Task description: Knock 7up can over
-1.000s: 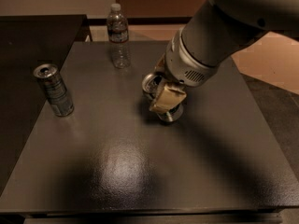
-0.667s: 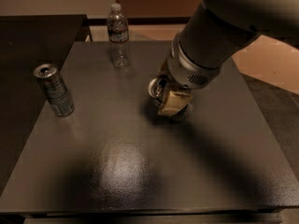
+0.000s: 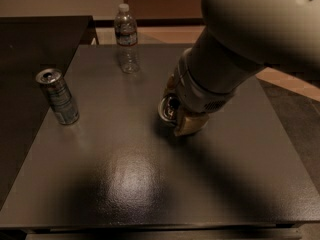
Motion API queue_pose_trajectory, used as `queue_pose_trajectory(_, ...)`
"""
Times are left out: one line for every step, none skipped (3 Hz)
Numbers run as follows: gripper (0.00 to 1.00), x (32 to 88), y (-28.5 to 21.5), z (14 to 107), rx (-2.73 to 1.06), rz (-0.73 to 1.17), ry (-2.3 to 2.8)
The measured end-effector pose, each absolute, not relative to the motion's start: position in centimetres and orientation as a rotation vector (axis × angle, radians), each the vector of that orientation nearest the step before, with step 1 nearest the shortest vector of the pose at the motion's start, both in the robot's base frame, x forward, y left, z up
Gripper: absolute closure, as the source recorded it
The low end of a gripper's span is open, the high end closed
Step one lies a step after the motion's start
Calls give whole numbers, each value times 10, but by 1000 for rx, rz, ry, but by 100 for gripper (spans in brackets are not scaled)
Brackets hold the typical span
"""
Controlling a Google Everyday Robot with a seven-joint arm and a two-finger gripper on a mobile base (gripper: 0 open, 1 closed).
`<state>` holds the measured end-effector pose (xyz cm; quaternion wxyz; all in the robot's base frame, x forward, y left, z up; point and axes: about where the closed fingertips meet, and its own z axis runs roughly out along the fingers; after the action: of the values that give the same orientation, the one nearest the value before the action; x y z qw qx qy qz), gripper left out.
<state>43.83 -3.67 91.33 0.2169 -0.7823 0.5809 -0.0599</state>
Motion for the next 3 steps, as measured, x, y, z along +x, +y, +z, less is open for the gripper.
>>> queue_pose_trajectory(64,429,-28,905,-2290,-223,1481)
queue_pose_trajectory(41,421,-20,896,-2394,-266,1386)
queue_pose_trajectory(17,418,-14,886,-2460,-307,1333)
